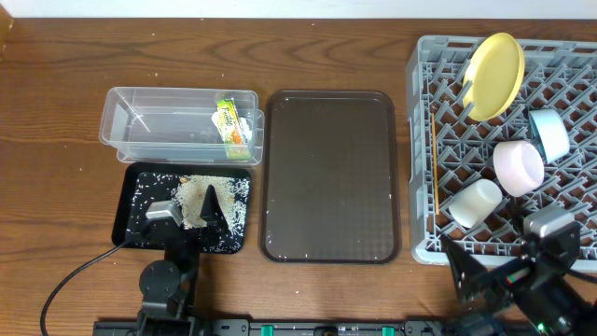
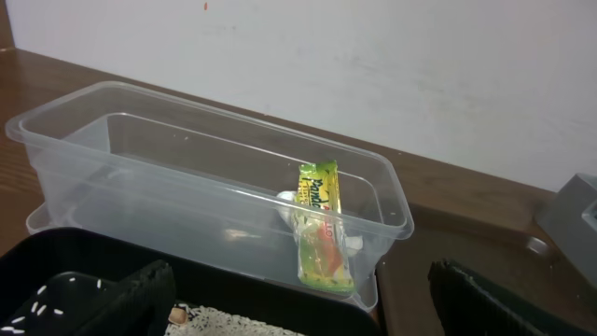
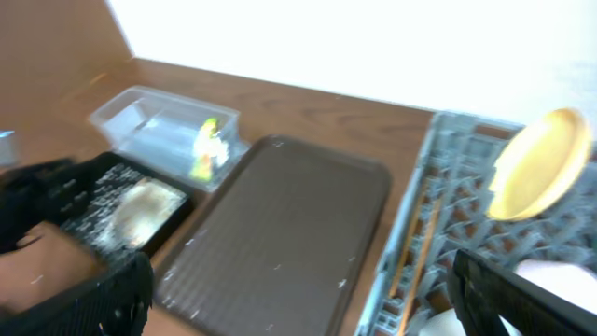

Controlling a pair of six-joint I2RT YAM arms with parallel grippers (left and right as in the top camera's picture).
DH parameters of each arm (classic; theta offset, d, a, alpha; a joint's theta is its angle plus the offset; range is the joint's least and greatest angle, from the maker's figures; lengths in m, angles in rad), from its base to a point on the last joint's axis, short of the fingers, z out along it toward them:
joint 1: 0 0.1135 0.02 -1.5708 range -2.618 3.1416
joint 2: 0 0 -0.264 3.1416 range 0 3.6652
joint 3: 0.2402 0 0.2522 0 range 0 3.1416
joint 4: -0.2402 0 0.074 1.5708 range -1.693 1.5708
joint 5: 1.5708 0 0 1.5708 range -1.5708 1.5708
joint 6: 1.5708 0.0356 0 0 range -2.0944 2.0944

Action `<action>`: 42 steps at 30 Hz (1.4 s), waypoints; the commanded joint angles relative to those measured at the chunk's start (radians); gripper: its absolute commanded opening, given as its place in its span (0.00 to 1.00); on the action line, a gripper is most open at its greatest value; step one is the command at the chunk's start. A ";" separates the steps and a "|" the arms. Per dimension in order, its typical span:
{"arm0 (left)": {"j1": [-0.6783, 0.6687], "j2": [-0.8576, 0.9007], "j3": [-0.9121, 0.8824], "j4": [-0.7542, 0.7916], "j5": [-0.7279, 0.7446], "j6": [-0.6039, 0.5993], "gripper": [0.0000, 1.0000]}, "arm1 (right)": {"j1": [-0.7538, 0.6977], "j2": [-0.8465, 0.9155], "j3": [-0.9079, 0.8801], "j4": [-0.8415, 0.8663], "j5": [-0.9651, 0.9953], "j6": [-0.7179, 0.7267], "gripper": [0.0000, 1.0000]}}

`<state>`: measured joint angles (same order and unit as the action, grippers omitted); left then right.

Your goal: Sort waste into correct bins and load items into the dishwasher rack

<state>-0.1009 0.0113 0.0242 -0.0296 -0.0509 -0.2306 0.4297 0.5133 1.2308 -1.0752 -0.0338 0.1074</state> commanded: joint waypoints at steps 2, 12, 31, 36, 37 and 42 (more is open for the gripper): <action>0.004 -0.005 -0.020 -0.037 -0.012 0.013 0.89 | -0.050 -0.010 -0.149 0.075 0.085 -0.011 0.99; 0.004 -0.005 -0.020 -0.037 -0.012 0.013 0.89 | -0.270 -0.291 -0.749 0.567 -0.092 0.032 0.99; 0.004 -0.005 -0.020 -0.037 -0.012 0.013 0.89 | -0.399 -0.508 -1.197 0.953 -0.098 0.079 0.99; 0.004 -0.005 -0.020 -0.037 -0.012 0.013 0.90 | -0.398 -0.508 -1.226 1.015 -0.098 0.079 0.99; 0.004 -0.005 -0.020 -0.037 -0.012 0.013 0.89 | -0.399 -0.508 -1.226 1.015 -0.098 0.079 0.99; 0.004 -0.005 -0.020 -0.037 -0.012 0.013 0.90 | -0.399 -0.507 -1.226 1.015 -0.098 0.079 0.99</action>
<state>-0.1009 0.0113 0.0250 -0.0315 -0.0513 -0.2306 0.0376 0.0116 0.0101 -0.0624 -0.1238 0.1761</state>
